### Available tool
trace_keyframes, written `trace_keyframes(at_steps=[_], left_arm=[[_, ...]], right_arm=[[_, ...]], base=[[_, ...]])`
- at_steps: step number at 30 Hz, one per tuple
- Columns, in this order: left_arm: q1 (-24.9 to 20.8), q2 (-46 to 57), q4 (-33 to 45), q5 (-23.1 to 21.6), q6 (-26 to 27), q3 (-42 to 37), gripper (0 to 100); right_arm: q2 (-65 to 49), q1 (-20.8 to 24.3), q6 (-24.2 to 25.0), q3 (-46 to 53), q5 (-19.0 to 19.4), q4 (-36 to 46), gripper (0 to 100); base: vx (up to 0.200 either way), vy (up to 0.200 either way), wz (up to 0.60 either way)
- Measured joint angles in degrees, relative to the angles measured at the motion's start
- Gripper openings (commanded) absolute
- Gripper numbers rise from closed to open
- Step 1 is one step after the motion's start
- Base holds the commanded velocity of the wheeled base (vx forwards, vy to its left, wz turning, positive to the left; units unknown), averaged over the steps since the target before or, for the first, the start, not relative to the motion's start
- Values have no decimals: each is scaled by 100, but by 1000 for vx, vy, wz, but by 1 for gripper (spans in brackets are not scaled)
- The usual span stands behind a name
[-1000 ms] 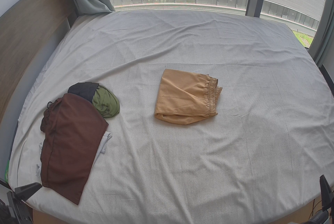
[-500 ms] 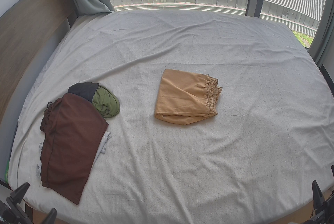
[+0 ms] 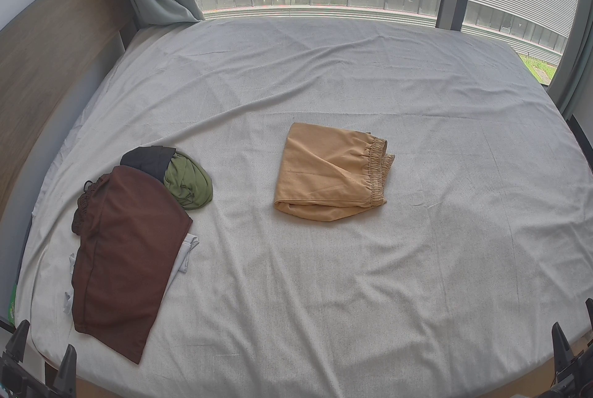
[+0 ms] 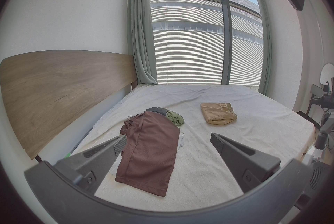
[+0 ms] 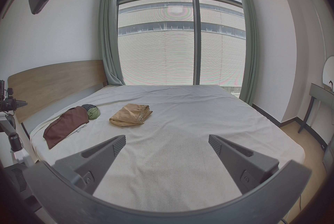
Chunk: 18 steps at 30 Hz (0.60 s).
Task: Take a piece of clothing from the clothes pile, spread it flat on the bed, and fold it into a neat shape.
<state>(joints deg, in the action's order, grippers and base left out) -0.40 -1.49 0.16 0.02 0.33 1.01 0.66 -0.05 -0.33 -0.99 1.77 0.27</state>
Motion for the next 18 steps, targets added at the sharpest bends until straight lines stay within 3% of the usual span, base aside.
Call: trace_keyframes(at_steps=[18], left_arm=[[30,67,2,-2,-33,0,100]], right_arm=[[2,5,4,0,-5,0,100]], base=[[0,0,0]])
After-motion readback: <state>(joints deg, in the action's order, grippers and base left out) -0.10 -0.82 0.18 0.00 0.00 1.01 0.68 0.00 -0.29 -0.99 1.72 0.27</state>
